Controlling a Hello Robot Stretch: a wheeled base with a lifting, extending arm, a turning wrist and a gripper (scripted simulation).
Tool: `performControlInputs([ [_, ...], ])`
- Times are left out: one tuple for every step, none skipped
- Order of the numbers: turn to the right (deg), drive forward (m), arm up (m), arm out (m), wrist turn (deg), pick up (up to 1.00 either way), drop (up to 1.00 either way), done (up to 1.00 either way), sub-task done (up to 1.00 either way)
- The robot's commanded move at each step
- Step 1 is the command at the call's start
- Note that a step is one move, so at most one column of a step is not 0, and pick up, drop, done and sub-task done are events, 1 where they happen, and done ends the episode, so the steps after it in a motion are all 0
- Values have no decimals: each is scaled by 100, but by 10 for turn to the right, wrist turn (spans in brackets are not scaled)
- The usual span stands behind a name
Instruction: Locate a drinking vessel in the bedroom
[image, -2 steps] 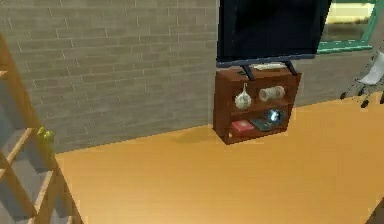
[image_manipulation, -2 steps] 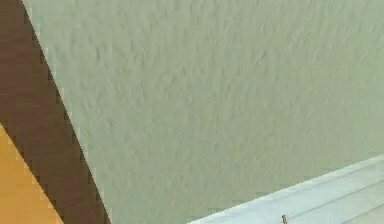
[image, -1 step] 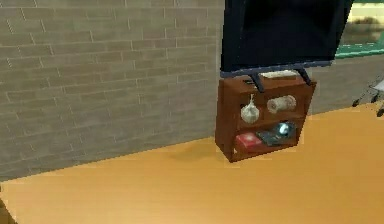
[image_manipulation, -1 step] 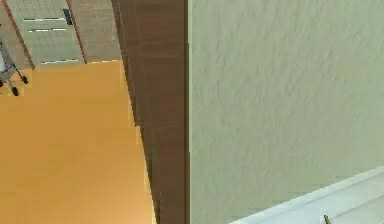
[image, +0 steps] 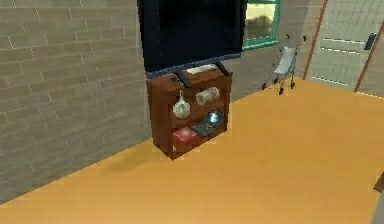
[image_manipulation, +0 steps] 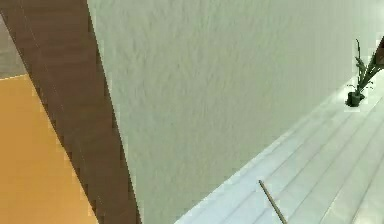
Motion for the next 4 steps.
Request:
performControlInputs([
  [0, 30, 0, 0, 0, 0, 0, 0, 0],
  [450, 0, 0, 0, 0, 0, 0, 0, 0],
  [0, 100, 0, 0, 0, 0, 0, 0, 0],
  [30, 0, 0, 0, 0, 0, 0, 0, 0],
])
